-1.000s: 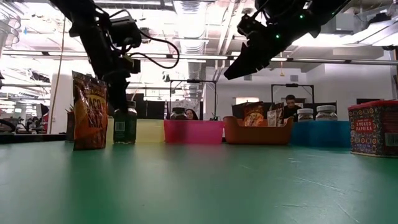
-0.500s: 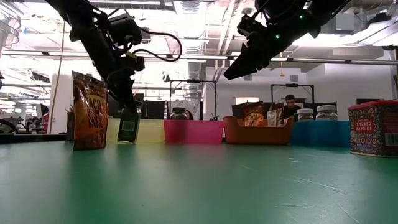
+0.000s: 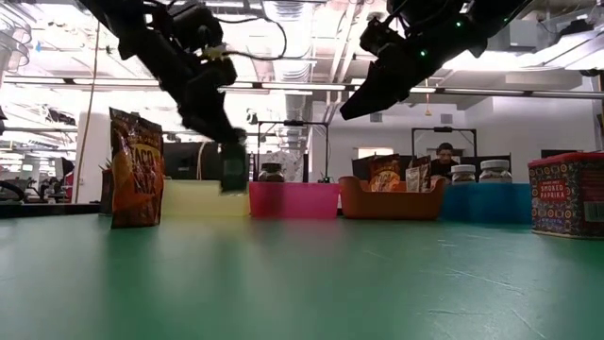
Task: Sort spices by type
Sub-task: Put the green seasoning bottle into the red bin
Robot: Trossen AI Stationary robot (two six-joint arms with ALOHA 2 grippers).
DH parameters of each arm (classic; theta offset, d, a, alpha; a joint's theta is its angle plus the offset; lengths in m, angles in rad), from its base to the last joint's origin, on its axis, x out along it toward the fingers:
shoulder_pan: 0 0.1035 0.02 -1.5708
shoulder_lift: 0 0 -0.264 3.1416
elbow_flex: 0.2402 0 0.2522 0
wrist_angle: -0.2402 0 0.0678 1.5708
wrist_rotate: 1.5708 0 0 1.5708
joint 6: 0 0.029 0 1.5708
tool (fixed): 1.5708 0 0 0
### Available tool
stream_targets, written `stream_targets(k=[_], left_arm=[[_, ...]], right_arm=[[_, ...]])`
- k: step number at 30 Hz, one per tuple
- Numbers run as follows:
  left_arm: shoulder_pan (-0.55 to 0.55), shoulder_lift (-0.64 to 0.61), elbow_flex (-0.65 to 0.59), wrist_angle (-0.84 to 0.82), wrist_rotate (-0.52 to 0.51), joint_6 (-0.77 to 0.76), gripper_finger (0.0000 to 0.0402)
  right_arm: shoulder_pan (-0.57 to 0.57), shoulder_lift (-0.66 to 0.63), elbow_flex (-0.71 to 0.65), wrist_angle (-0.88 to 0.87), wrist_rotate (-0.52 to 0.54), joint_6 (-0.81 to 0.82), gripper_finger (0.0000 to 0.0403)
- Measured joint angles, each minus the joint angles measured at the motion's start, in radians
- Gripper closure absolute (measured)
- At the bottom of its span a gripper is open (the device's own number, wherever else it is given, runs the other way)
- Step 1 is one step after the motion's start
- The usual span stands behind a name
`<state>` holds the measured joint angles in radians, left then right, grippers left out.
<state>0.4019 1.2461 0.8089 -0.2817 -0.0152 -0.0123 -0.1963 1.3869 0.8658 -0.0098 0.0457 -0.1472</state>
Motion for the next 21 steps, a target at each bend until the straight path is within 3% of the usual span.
stream_targets(k=[10,15,21], left_arm=[[-0.071,0.045,0.002,0.174,-0.012,-0.121,0.0212],[-0.125,0.184,0.01,0.243,-0.029,-0.188,0.0213],[-0.152,0.346,0.123,0.222,-0.035,-0.169,0.0211]], right_arm=[[0.0,0.0,0.0,0.004,-0.003,0.007,0.0138],[-0.001,0.0,0.0,0.005,-0.036,-0.008,0.0138],[-0.001,0.0,0.0,-0.02,-0.051,-0.01,0.0138]])
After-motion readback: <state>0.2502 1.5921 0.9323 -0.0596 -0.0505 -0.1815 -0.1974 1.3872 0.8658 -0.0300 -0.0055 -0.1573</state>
